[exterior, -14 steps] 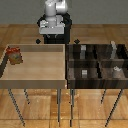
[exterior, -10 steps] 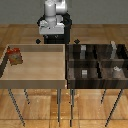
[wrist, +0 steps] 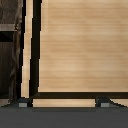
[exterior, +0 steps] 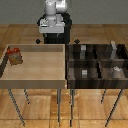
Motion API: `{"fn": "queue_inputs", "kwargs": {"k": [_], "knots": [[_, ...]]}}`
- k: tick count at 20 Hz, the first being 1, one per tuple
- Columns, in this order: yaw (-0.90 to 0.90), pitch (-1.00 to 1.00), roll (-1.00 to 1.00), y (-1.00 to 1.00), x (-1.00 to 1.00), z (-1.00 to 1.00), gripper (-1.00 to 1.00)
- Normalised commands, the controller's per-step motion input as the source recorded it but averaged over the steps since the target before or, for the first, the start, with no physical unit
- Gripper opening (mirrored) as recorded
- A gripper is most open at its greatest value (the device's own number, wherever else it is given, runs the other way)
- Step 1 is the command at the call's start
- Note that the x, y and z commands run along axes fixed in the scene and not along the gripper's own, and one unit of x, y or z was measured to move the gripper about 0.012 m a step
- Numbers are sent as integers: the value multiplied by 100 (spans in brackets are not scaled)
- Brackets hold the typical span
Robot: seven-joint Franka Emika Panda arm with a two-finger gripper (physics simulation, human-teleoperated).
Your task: Place the box of cereal into the appropriate compartment.
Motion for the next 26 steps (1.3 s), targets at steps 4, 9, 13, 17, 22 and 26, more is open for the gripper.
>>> {"fn": "queue_inputs", "kwargs": {"k": [4, 9, 13, 17, 22, 26], "knots": [[0, 0, 0, 0, -50, 0, 100], [0, 0, 0, 0, -40, 0, 100], [0, 0, 0, -75, 0, 0, 100], [0, 0, 0, -100, 0, 0, 100], [0, 0, 0, -100, 0, 0, 100], [0, 0, 0, -100, 0, 0, 100]]}}
